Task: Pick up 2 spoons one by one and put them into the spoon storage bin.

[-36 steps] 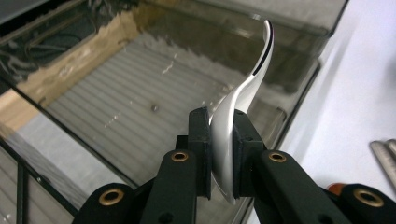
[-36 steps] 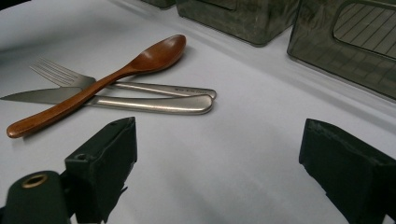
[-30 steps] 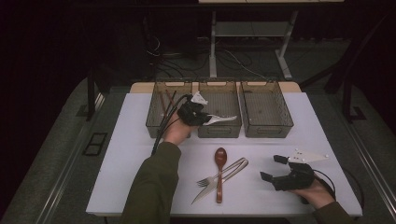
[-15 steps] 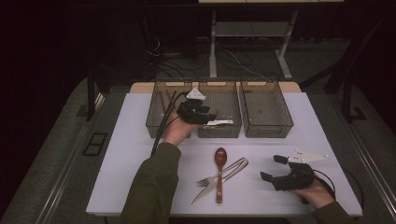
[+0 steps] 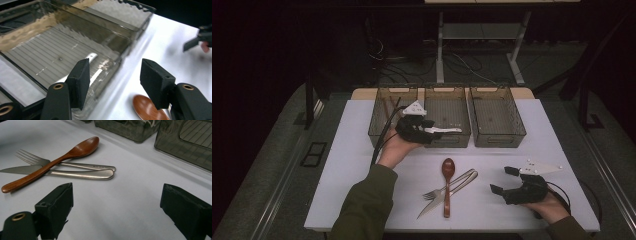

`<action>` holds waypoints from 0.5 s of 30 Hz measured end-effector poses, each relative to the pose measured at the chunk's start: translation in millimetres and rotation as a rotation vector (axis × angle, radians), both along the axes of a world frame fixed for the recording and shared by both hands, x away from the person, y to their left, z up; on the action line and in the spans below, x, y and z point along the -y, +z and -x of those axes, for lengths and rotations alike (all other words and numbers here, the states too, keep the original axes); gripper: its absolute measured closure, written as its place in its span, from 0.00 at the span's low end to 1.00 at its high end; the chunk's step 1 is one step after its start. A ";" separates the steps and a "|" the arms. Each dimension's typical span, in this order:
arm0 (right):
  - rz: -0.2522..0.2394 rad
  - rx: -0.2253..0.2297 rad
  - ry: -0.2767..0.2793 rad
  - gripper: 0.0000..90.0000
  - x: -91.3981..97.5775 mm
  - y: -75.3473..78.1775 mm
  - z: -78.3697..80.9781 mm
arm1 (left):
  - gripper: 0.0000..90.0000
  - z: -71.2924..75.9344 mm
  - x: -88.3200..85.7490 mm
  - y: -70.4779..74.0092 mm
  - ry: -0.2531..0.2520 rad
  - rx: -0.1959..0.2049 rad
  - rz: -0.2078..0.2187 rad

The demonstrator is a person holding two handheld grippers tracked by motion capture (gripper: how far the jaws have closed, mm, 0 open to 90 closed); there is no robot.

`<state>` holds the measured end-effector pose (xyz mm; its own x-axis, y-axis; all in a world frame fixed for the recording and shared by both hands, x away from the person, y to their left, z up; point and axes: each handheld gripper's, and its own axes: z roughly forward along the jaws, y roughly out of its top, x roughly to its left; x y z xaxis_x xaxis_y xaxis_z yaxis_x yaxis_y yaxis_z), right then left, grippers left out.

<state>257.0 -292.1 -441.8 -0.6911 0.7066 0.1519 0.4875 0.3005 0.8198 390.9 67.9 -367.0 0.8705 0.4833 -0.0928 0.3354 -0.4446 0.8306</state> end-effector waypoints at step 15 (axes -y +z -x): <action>0.002 -0.004 0.006 0.13 -1.3 -0.4 0.0 | 0.93 47.6 -13.8 -31.3 -0.102 -0.027 -0.056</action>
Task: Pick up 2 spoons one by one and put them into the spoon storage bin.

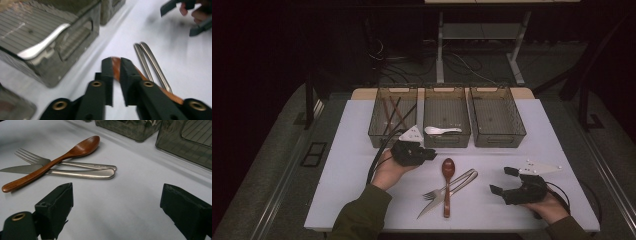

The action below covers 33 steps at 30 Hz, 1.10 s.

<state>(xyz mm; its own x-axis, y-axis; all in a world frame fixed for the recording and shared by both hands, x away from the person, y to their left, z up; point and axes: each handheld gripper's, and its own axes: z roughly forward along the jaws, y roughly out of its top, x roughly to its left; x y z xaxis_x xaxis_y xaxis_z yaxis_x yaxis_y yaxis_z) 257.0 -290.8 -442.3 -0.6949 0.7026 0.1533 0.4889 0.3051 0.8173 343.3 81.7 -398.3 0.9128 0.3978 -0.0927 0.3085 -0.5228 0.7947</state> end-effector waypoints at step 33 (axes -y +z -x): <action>0.015 0.002 -0.002 0.13 -1.9 -0.5 0.3 | 0.99 52.4 41.0 -36.2 -0.219 -0.031 -0.122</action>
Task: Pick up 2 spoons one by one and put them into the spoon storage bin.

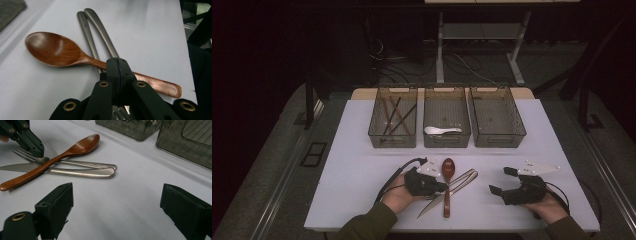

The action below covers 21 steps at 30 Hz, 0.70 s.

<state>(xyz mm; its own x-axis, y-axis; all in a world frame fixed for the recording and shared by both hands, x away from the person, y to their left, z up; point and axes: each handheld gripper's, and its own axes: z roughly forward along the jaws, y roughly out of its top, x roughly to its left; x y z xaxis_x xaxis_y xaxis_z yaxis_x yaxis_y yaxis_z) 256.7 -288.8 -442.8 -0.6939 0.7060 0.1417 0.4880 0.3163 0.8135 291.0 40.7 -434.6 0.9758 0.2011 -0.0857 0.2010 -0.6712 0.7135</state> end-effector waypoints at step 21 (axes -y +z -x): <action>0.002 0.001 0.000 0.13 -0.3 -0.1 -0.2 | 0.99 -5.3 26.5 -3.4 -0.054 0.023 -0.040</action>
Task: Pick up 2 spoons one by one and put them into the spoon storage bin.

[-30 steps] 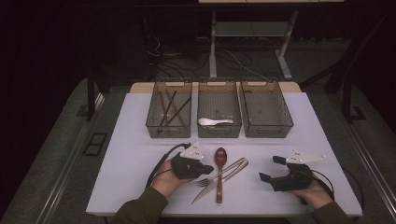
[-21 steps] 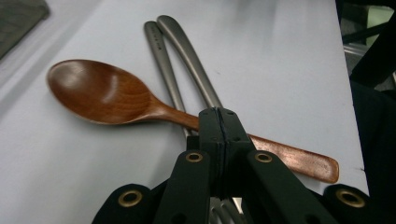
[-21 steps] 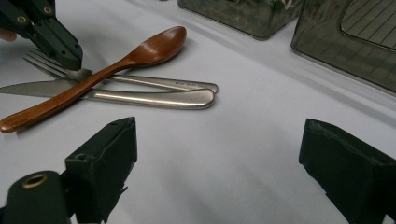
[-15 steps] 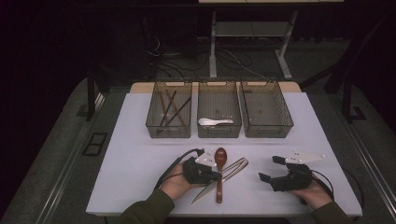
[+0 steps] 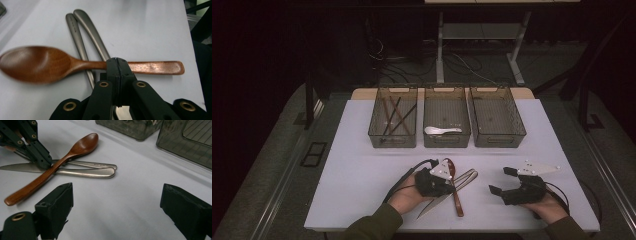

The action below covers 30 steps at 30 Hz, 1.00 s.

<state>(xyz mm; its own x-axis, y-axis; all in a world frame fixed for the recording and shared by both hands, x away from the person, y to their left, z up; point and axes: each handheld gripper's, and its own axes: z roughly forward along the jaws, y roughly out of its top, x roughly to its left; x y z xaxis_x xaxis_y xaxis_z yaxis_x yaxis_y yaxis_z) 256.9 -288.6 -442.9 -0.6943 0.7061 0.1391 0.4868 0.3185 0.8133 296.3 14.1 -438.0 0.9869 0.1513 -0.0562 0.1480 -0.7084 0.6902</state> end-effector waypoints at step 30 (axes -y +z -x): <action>-0.051 -0.087 0.187 0.75 -45.6 19.6 7.0 | 0.62 0.7 -71.7 10.4 0.185 -0.036 0.112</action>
